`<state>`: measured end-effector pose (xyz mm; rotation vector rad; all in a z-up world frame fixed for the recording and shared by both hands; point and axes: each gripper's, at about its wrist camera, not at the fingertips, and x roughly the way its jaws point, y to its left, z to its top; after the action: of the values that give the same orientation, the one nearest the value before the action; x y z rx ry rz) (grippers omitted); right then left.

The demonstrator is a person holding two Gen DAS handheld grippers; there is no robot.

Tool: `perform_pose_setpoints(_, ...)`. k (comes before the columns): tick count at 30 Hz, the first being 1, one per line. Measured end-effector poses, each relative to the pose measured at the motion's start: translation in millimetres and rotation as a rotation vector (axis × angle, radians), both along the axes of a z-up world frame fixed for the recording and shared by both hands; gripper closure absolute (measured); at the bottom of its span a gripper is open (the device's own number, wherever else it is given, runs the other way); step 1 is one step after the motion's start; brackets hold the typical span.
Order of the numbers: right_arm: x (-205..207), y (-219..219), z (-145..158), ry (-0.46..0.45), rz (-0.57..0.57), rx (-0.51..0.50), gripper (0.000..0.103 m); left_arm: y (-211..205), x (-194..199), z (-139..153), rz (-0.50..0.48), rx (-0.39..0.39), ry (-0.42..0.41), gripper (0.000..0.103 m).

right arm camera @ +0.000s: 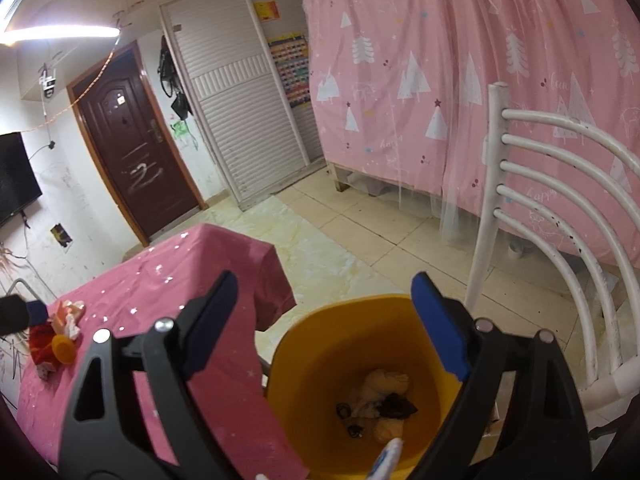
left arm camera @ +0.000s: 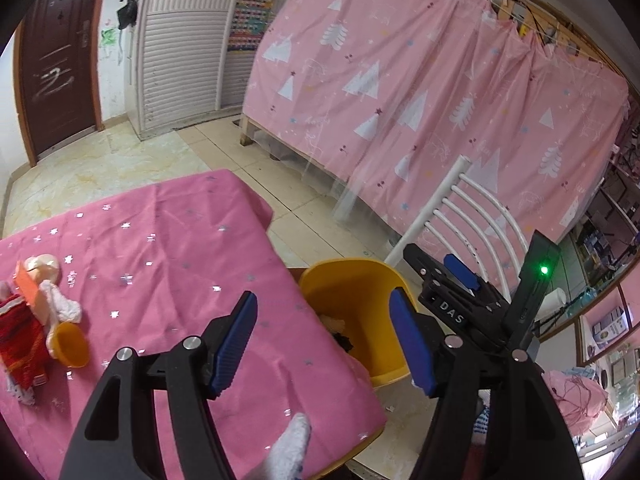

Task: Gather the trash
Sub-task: 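Carry the paper ball and black fabric to the yellow bin and drop them, then move both open tools back over the table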

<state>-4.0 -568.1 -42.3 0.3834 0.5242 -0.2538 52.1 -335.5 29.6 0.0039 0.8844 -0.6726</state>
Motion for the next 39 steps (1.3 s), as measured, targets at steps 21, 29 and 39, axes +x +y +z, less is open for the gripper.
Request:
perform_pose_setpoints(21,33.6,101.8,10.3,0.022,0.221,-0.07,0.014,127.7,26.2,10.4,0.251,-0.047,-0.023,0.035)
perform_pose_setpoints(29,45.7,136.7,18.9,0.023,0.291,-0.099,0.014,175.1,35.7,8.7,0.343,-0.073,-0.024,0.033)
perform_pose_setpoints(39,57.5,188.3,26.5,0.029,0.402,-0.119,0.014,240.6,43.5,5.0,0.471,-0.091,-0.028,0.031)
